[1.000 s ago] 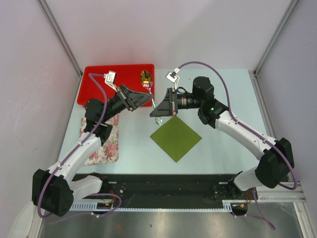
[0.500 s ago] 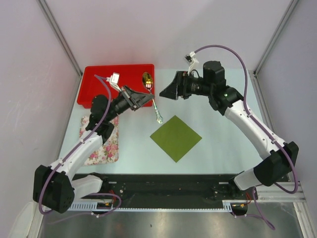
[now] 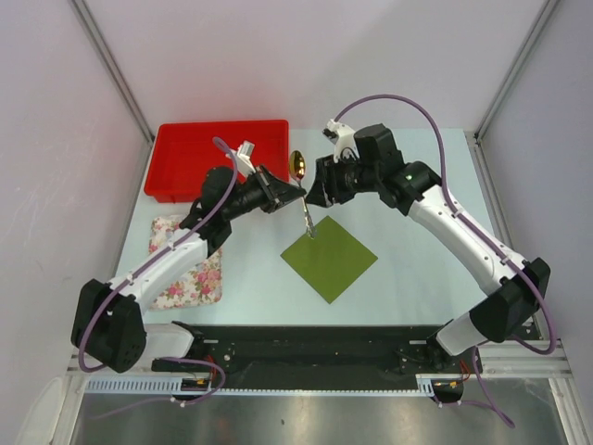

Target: Place the utensils on the paper napkin and roll it up

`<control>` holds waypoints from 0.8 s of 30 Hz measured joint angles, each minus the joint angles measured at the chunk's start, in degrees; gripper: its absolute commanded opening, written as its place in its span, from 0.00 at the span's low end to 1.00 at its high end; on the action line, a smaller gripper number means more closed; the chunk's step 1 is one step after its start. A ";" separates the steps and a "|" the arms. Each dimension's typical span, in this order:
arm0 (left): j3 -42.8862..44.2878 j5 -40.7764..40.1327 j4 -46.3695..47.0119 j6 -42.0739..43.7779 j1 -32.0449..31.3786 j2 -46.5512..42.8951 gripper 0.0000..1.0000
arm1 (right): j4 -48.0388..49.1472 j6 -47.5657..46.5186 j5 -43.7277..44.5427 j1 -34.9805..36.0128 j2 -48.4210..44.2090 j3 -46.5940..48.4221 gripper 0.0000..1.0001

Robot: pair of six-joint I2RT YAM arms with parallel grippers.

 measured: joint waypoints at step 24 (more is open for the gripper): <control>1.95 -2.08 -1.33 1.55 -2.60 3.08 0.00 | 1.25 4.20 0.81 0.39 3.58 -1.66 0.29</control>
